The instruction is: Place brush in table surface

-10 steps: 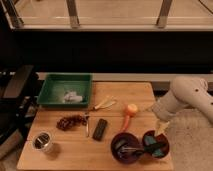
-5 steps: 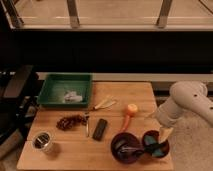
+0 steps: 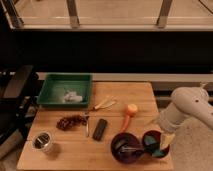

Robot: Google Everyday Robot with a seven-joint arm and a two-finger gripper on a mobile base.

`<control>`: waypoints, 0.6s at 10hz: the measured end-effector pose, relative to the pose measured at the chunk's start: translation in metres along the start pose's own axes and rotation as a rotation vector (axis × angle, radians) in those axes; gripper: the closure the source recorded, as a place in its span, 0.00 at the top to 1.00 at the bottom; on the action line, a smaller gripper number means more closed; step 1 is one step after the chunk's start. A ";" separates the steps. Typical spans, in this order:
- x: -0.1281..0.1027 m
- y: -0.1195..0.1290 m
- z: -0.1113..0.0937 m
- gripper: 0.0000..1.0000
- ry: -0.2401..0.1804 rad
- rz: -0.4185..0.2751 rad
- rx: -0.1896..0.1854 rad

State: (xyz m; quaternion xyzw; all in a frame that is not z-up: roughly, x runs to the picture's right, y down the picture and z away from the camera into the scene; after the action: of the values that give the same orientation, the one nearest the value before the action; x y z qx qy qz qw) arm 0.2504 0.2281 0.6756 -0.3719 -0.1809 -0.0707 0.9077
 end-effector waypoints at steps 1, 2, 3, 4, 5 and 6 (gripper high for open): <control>0.001 0.001 0.004 0.74 -0.012 0.006 0.003; 0.002 0.000 0.008 0.74 -0.024 0.010 0.001; 0.005 0.001 0.016 0.74 -0.039 0.019 -0.003; 0.009 0.003 0.024 0.72 -0.052 0.027 -0.010; 0.011 0.003 0.030 0.63 -0.062 0.029 -0.019; 0.010 0.003 0.032 0.54 -0.068 0.027 -0.026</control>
State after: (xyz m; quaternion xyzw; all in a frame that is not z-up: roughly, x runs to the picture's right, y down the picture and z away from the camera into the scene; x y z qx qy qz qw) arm 0.2520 0.2528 0.6988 -0.3882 -0.2057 -0.0484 0.8970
